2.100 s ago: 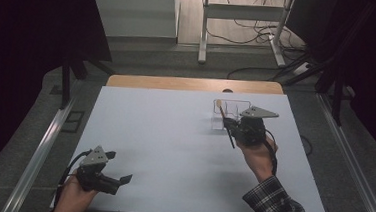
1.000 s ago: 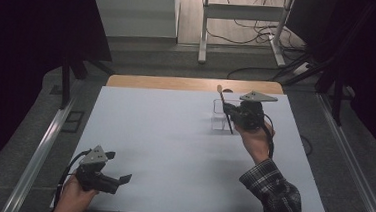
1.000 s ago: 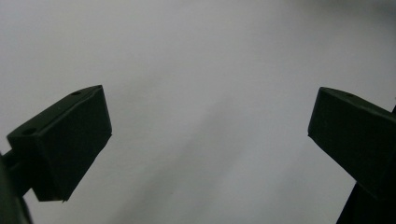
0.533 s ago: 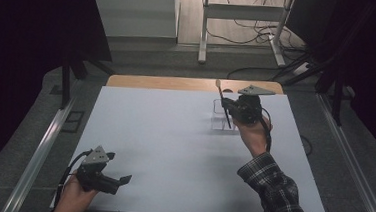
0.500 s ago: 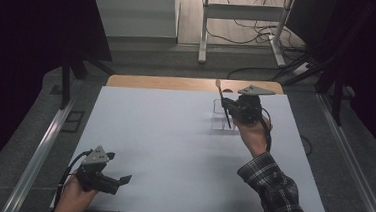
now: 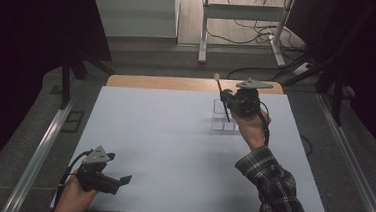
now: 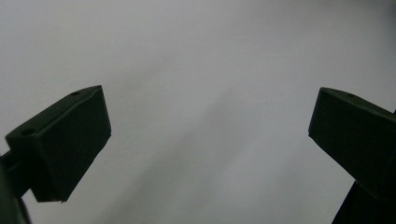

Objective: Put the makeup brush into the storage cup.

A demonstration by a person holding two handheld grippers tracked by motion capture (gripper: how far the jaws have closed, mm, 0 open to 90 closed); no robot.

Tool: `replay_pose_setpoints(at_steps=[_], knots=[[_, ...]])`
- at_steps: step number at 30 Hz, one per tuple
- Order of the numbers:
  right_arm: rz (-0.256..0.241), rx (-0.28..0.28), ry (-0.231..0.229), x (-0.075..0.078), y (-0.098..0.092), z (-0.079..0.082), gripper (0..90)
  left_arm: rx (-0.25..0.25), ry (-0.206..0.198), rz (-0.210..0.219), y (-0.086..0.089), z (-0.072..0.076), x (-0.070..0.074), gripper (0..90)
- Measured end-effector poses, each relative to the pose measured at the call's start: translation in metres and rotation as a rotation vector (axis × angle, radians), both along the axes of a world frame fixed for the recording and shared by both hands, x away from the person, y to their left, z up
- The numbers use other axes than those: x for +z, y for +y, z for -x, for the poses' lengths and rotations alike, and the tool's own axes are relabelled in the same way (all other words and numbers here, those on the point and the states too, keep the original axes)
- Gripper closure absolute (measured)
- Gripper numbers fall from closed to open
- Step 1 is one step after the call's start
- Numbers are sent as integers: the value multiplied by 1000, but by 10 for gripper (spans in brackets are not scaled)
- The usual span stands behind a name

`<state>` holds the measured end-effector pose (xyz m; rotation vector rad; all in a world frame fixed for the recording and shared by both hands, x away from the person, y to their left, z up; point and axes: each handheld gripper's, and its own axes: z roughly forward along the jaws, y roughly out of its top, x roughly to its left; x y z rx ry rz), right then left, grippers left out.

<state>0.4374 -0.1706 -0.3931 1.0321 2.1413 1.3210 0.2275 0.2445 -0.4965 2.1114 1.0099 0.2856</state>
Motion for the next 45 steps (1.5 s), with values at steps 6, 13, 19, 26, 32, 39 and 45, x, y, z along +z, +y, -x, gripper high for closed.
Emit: replay_pose_setpoints(at_steps=[6, 13, 19, 26, 32, 39, 45], knots=[[-2, 1, -4, 3, 3, -7, 836, -3, -6, -23, -1, 0, -1, 0], [4, 0, -12, 5, 7, -16, 836, 2, -8, -21, 0, 0, 0, 0], [7, -4, -19, 7, 9, -23, 836, -1, -4, -35, 0, 0, -1, 0], [4, -4, -29, 10, 13, -31, 836, -1, -4, -34, 0, 0, -1, 0], [3, -10, -35, 11, 17, -38, 836, -3, -2, -40, -1, 0, -1, 1], [6, -13, -44, 13, 21, -45, 836, -3, -1, -39, -1, 0, -1, 1], [8, -15, -44, 9, 24, -48, 836, -5, -1, -46, 0, 0, -1, 1]])
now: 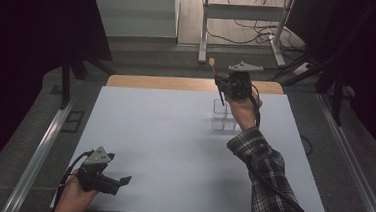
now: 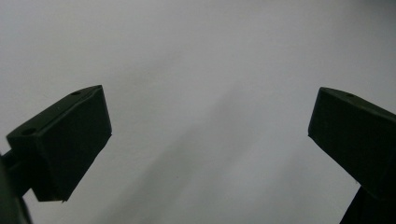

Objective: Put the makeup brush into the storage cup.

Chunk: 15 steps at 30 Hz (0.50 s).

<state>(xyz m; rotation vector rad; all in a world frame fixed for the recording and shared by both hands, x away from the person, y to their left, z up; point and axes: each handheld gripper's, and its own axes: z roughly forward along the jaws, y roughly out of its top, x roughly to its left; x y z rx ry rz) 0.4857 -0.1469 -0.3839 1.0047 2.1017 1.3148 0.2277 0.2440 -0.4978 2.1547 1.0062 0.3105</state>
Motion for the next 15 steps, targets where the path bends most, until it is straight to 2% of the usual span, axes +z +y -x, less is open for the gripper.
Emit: replay_pose_setpoints(at_steps=[15], knots=[[10, -6, 26, -20, 1, -5, 836, -1, 3, -5, -1, 0, 0, 2]])
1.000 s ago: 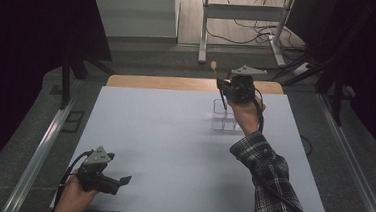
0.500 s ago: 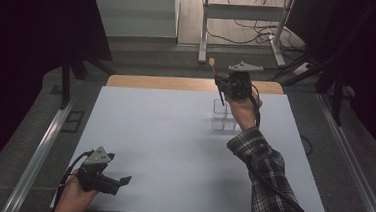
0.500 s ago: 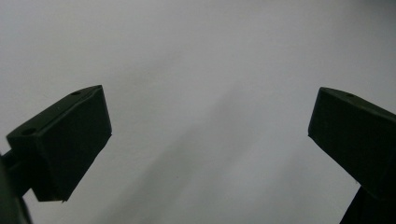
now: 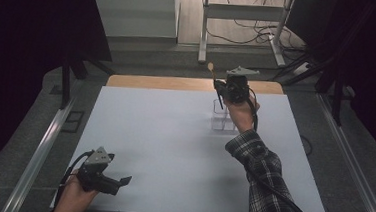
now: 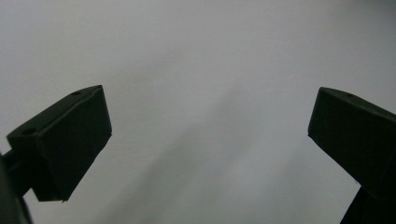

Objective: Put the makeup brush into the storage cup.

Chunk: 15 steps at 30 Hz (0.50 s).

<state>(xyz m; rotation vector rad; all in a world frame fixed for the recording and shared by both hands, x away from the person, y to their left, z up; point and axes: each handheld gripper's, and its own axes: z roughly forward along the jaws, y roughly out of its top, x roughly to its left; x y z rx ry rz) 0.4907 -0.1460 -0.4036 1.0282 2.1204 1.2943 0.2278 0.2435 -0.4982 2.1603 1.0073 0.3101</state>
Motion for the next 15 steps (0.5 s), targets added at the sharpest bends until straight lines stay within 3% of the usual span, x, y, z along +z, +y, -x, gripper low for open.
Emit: replay_pose_setpoints(at_steps=[15], knots=[[-2, -10, 24, -14, -5, 0, 836, 4, 2, 0, 0, 0, 0, 2]])
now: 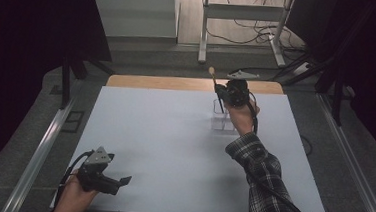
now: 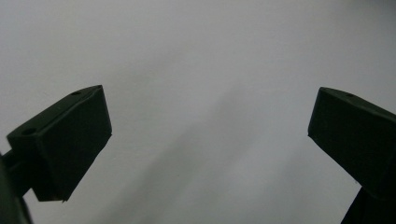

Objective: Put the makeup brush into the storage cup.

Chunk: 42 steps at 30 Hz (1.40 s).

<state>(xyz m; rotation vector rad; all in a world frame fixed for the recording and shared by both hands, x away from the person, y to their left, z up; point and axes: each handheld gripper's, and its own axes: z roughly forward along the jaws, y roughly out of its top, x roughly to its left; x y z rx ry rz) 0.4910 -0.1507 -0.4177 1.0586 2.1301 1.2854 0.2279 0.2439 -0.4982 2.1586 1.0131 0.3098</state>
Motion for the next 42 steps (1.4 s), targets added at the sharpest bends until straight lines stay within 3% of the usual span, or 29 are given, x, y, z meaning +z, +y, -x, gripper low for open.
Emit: replay_pose_setpoints(at_steps=[37, 38, 39, 40, 41, 42], knots=[[16, -6, 44, -27, -7, 4, 826, -7, 11, -1, -1, -1, -1, 2], [15, 0, 41, -26, -7, 4, 816, -8, 11, -1, -1, -1, -1, 2], [9, 11, 43, -26, -7, 4, 747, -8, 11, -1, -1, -1, -1, 2], [12, 10, 35, -26, -5, 4, 576, -8, 11, -2, -1, -1, -1, 2], [12, 10, 35, -26, -5, 4, 576, -8, 12, -3, -1, -1, -1, 2], [18, 10, 37, -25, -4, 4, 500, -8, 12, -3, -1, -1, -1, 2]])
